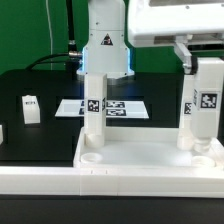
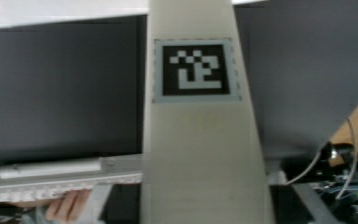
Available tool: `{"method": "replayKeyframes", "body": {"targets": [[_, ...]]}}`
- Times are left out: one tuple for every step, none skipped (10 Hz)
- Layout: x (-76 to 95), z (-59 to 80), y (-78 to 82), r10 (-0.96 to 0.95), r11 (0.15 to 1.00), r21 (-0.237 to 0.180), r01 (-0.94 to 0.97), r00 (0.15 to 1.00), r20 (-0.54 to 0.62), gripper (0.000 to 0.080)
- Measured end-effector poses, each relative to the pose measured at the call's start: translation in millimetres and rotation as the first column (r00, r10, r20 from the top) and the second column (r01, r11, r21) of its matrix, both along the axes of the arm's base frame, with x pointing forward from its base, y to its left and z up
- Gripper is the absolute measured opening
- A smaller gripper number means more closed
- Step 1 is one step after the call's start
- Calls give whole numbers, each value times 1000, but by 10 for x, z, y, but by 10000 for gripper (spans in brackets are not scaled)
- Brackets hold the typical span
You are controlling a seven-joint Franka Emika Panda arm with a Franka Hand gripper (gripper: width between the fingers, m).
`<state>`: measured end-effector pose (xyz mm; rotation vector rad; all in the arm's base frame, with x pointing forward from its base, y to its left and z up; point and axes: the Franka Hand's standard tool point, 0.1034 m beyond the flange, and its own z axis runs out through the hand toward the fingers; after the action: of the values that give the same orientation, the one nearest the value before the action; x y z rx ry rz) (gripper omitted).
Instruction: Assemble desk
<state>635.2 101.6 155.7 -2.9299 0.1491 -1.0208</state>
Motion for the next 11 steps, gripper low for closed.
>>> {"method": "replayKeyframes", "body": {"targets": [[7,7,31,10,1000,-4,-10,1000,2,290],[3,-26,-2,16,1000,-16,-17,1000,-3,290],[2,-30,0,17,1000,-16,-17,1000,-4,290],[0,-34,0,17,1000,-16,-17,1000,-4,290],[-2,-38,-3,18,1000,-17,-18,1000,-5,290],[-22,-56,-24,40,998,-38,-40,999,-9,290],[-28,-59,-7,45,998,-40,-45,999,-10,290],[-30,-64,-2,50,998,-43,-50,999,-11,290],[-24,-66,-30,53,997,-49,-53,999,-12,290],[-18,-78,-43,59,997,-57,-60,998,-13,290],[-12,-101,-35,60,996,-58,-61,998,-15,290]]}}
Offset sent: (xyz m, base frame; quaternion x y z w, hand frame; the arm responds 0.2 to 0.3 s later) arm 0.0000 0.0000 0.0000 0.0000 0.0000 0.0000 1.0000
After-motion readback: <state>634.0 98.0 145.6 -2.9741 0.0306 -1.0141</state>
